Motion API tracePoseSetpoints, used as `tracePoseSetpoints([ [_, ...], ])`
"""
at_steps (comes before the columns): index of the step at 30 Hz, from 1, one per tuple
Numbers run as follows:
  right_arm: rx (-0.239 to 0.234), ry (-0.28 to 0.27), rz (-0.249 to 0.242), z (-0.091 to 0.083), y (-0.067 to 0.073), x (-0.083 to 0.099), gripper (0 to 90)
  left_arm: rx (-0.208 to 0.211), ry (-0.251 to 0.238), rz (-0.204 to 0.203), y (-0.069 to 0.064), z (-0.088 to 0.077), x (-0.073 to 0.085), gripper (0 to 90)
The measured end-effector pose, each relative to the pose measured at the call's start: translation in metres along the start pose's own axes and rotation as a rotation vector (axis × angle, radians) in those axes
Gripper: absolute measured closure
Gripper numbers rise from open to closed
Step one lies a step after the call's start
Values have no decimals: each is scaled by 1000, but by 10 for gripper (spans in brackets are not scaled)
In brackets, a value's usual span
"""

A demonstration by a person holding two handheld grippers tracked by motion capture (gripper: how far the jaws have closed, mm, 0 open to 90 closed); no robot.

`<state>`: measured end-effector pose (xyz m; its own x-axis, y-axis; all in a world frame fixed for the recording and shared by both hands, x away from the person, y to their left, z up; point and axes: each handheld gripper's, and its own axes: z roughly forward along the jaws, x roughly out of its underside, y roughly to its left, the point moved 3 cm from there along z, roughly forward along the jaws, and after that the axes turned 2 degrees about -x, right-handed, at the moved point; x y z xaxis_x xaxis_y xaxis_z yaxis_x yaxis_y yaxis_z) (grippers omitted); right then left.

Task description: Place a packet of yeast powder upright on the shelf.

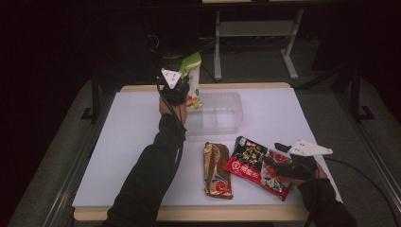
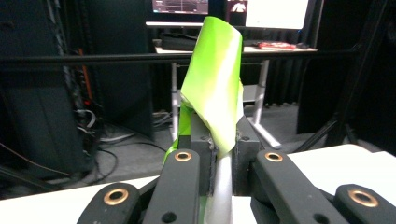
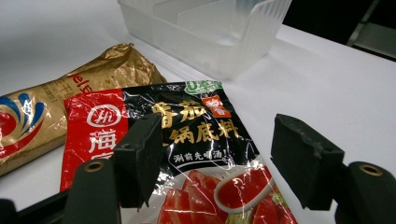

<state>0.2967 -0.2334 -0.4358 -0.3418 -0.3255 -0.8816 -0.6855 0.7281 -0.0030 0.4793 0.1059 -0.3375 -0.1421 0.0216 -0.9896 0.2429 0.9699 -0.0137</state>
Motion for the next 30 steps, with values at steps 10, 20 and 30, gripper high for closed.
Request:
tracePoseSetpoints([
  [10,-6,1,5,0,0,2,333,1,14,-48,1,2,12,820],
  [20,-5,11,-5,3,2,1,333,81,49,-2,24,-14,51,695],
  [30,-5,16,1,3,0,3,327,229,107,222,10,-24,66,540],
])
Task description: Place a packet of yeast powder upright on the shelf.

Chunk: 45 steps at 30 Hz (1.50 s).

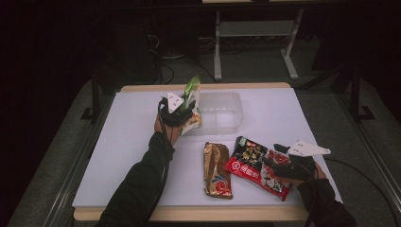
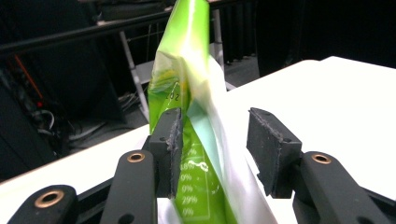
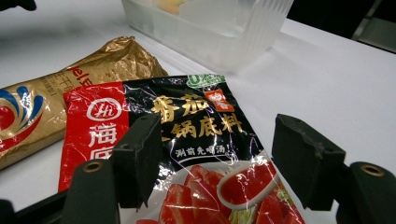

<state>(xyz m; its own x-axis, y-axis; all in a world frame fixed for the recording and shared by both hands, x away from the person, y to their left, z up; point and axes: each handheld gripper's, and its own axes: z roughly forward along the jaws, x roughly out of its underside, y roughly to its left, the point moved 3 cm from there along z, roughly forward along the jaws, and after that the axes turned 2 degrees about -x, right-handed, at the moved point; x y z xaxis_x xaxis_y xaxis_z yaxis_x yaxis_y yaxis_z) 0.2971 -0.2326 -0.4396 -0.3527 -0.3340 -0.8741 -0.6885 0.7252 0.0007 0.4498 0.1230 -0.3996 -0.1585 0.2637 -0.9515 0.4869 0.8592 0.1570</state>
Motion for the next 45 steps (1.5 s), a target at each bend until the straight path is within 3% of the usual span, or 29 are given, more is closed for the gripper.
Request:
tracePoseSetpoints([
  [1,0,0,0,0,0,0,327,40,-7,-5,0,-3,-1,540],
  [3,-1,2,0,0,0,0,322,61,13,42,-1,-10,-3,486],
  [5,-1,2,4,0,0,0,320,116,52,82,-2,-15,-4,453],
  [6,-2,3,1,0,0,0,320,106,64,116,-2,-19,-4,449],
  [9,-4,4,0,0,1,0,321,175,88,105,0,-30,-3,447],
  [11,-7,8,-6,-1,2,0,321,216,118,123,0,-37,-1,466],
  [12,-8,9,-4,0,2,0,321,248,131,136,-2,-40,1,516],
  [14,-9,11,-4,0,2,0,321,256,175,182,-4,-44,4,615],
  [15,-10,12,-3,0,2,0,322,280,208,193,-5,-44,6,651],
  [17,-11,13,-4,0,3,-1,323,272,247,256,-8,-45,10,742],
  [19,-13,14,-5,0,3,0,322,285,276,276,-10,-45,11,746],
  [22,-15,19,-6,1,3,0,323,257,285,297,-10,-51,11,778],
  [26,-15,26,-7,2,2,2,327,253,282,259,-4,-61,13,806],
  [28,-13,27,-6,2,3,1,327,231,306,255,-2,-58,19,799],
  [30,-14,26,-8,3,3,1,327,228,305,221,0,-53,24,788],
  [41,-12,27,-19,4,6,0,327,199,324,230,-1,-35,24,798],
  [45,-17,26,-17,5,6,0,327,185,336,262,-3,-29,24,821],
])
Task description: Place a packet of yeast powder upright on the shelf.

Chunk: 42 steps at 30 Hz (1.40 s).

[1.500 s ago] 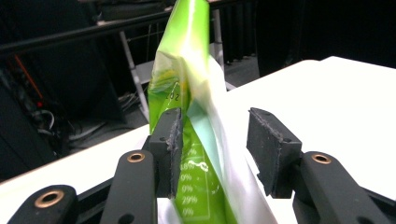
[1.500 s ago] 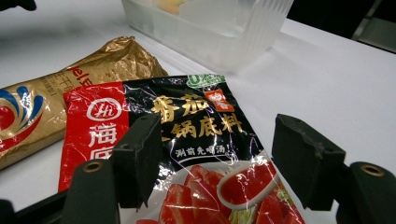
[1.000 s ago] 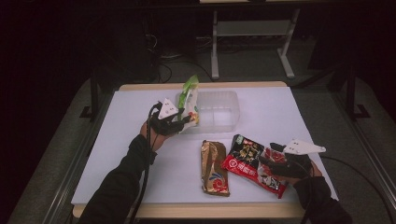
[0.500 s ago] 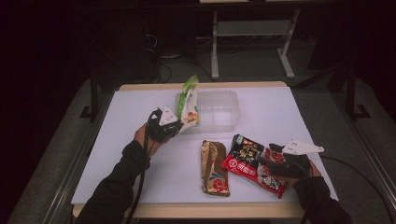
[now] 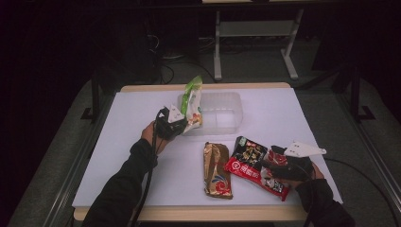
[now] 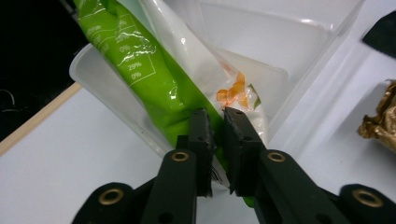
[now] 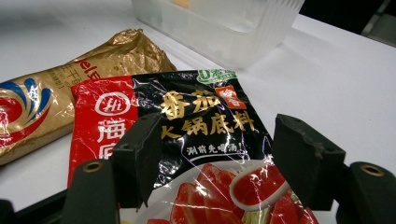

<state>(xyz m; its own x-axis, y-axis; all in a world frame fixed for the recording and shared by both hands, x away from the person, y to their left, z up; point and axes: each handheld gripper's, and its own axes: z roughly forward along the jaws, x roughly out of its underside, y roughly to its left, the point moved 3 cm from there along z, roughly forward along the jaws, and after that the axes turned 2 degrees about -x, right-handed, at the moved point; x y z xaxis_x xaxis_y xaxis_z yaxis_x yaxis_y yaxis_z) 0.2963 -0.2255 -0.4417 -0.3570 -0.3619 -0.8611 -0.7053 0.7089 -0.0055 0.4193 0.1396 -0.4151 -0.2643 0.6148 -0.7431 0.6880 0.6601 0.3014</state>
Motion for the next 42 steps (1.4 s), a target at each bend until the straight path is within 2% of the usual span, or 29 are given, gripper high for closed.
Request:
tracePoseSetpoints([
  [5,-7,1,0,1,1,0,327,-3,39,31,0,9,-5,844],
  [14,-12,2,1,2,1,0,327,-11,74,29,3,22,-4,894],
  [17,-23,-2,17,1,1,-1,327,-11,79,29,3,27,-2,897],
  [21,-22,-8,18,0,1,-1,327,-17,94,51,2,29,-2,898],
  [25,-23,-5,19,0,1,0,327,14,110,35,3,30,1,899],
  [30,-17,-5,18,-1,1,0,327,15,125,48,2,30,0,900],
  [32,-14,-7,15,-2,1,0,327,13,110,58,2,29,0,898],
  [34,-13,-7,21,-3,0,1,327,29,81,11,5,26,2,881],
  [36,-10,-7,21,-3,-1,1,327,36,39,1,5,21,4,843],
  [38,-8,-7,26,-4,-1,2,327,82,7,-35,4,14,4,752],
  [39,-8,-5,26,-4,-1,2,328,85,-2,-33,2,11,4,701],
  [40,-9,-5,23,-4,-1,2,334,84,-13,-22,0,7,4,704],
  [42,-10,-5,22,-3,0,1,342,102,-53,-25,-2,0,4,698],
])
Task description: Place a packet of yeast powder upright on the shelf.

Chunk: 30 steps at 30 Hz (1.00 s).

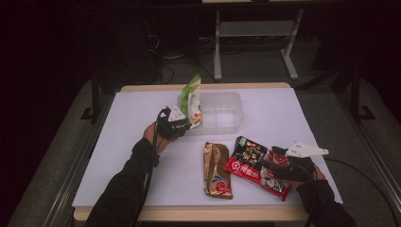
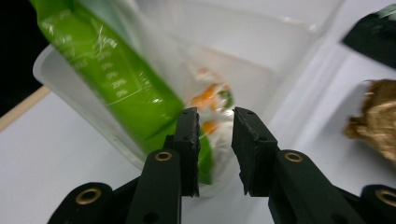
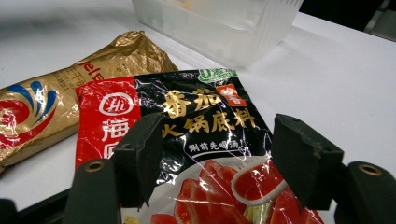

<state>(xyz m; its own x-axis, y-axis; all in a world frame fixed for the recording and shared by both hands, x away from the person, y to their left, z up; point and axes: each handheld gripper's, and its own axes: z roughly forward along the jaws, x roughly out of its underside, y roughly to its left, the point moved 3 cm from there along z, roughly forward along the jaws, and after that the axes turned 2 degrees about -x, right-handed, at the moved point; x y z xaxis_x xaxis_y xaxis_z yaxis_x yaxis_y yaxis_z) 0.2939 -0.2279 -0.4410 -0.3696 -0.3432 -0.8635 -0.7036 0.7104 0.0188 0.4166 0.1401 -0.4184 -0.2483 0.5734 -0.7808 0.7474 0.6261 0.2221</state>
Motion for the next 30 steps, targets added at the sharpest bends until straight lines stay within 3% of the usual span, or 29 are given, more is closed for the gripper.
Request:
tracePoseSetpoints([
  [7,-33,13,-11,1,3,0,431,99,-86,-53,-15,-24,2,526],
  [9,-44,18,-19,1,5,-1,478,149,-103,-76,-20,-29,6,486],
  [17,-87,36,-59,2,18,-6,582,270,-103,-131,-34,-39,20,366],
  [21,-122,56,-73,3,29,-8,629,328,-94,-155,-43,-35,24,334],
  [25,-167,80,-84,4,45,-11,679,355,-68,-172,-50,-23,28,293],
  [28,-211,90,-101,6,57,-13,735,374,-46,-205,-53,-11,31,270],
  [29,-245,98,-113,9,67,-13,756,381,-37,-209,-54,-7,32,266],
  [30,-245,98,-113,9,67,-13,756,387,-33,-224,-55,-3,32,266],
])
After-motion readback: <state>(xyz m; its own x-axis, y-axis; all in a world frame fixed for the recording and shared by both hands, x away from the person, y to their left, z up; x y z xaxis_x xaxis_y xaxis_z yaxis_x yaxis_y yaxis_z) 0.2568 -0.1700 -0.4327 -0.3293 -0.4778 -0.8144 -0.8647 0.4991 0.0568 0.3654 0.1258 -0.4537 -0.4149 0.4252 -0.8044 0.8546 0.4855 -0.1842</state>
